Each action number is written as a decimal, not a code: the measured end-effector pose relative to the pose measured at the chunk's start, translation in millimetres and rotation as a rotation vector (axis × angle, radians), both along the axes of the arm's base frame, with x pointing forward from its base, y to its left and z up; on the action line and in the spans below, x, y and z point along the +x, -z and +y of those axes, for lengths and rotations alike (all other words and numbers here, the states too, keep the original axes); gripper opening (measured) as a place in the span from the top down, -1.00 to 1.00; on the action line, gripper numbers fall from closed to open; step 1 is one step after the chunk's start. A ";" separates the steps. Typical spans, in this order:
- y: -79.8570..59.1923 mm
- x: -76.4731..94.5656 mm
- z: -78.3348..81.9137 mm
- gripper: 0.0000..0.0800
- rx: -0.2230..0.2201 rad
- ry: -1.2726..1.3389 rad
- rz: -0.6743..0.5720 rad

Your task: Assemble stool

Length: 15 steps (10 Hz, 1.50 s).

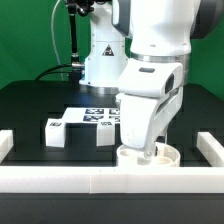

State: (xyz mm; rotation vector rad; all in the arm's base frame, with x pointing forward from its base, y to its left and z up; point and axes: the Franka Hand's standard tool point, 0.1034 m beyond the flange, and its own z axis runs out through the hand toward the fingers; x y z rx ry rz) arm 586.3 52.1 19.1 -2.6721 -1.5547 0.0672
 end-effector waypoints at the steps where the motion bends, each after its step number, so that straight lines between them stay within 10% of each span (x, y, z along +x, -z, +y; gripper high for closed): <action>1: -0.1 -0.2 10.6 0.20 -0.001 0.011 -0.001; 12: 0.1 2.7 52.4 0.20 -0.008 0.046 0.007; 14: 0.2 2.6 52.2 -0.45 -0.008 0.046 0.007; 15: 0.2 2.6 52.1 -0.45 -0.008 0.046 0.007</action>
Offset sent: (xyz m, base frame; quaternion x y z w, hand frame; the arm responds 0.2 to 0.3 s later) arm 0.0182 0.0330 -0.0006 0.0042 0.0045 0.0243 0.9997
